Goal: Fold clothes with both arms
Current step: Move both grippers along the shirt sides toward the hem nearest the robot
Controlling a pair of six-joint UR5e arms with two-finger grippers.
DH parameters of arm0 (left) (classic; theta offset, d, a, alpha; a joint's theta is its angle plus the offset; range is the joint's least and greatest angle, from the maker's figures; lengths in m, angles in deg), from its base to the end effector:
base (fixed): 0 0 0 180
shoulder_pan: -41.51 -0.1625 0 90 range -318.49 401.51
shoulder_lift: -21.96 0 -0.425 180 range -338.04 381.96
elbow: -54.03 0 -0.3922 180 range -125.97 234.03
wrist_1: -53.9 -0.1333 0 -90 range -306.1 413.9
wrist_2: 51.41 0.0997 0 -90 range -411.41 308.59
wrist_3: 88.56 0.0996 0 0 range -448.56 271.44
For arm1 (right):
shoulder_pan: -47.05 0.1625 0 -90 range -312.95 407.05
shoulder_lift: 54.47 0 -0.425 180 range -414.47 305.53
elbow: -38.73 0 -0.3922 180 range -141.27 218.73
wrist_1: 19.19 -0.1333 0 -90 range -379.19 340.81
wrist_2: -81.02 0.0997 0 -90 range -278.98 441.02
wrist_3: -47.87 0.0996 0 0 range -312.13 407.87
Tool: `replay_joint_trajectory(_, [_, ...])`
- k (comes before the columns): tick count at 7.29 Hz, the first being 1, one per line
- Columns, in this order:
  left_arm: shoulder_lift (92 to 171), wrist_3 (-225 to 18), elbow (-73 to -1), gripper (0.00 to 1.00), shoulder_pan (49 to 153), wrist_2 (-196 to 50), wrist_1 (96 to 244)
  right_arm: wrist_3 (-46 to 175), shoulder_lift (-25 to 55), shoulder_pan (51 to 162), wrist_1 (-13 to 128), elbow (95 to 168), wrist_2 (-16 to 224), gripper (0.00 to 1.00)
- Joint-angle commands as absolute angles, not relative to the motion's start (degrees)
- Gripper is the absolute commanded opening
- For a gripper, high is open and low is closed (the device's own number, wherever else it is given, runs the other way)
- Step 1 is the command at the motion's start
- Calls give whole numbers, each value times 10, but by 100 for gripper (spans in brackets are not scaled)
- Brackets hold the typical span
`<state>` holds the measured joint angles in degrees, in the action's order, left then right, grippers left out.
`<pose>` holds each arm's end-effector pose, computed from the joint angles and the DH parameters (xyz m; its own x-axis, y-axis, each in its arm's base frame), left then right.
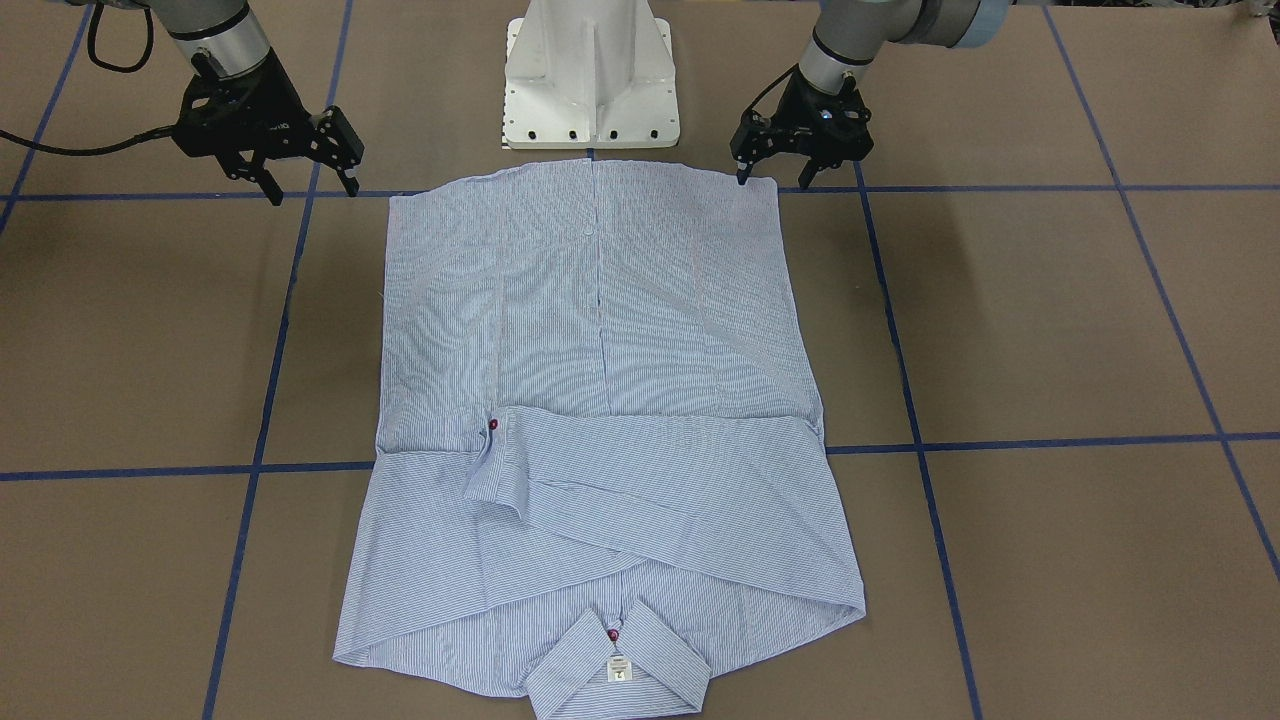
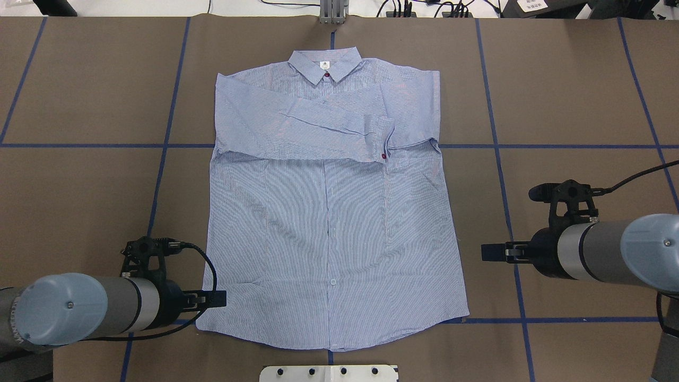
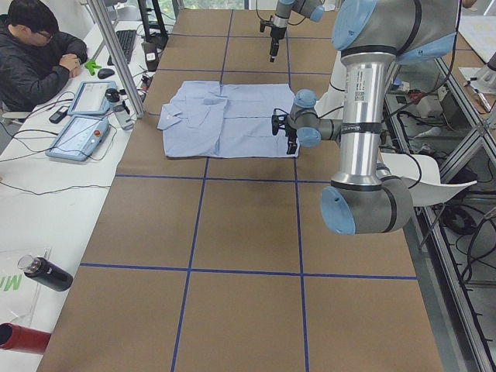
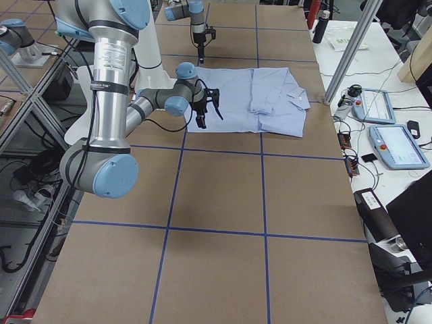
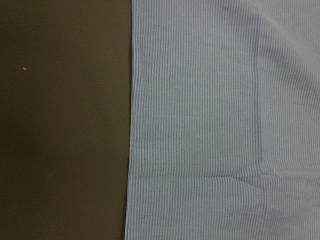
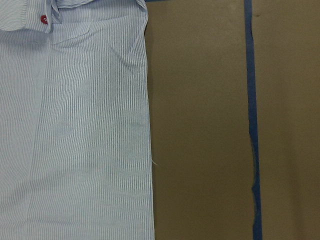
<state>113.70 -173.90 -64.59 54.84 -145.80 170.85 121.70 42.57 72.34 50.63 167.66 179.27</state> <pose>0.4466 -0.2350 0.3588 0.5374 -0.0441 -0.8422 0.1239 0.9919 0.0272 -0.3289 -0.2870 0.3591 0.6230 -0.0104 0.7821 -0.1530 0.9790 0.1349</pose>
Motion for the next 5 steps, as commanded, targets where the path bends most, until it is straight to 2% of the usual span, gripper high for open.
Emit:
replay_joint_trajectory(1, [1135,-1741,-623,84,542,-1460,1727,1217,427,723,506,1677,1791,100])
replay_joint_trajectory(4, [1135,-1751,-622,70,525,-1464,1727,1217,428,724,506,1677,1790,100])
replay_joint_trajectory(5, [1136,-1751,-623,70,521,-1464,1727,1217,429,724,506,1677,1790,100])
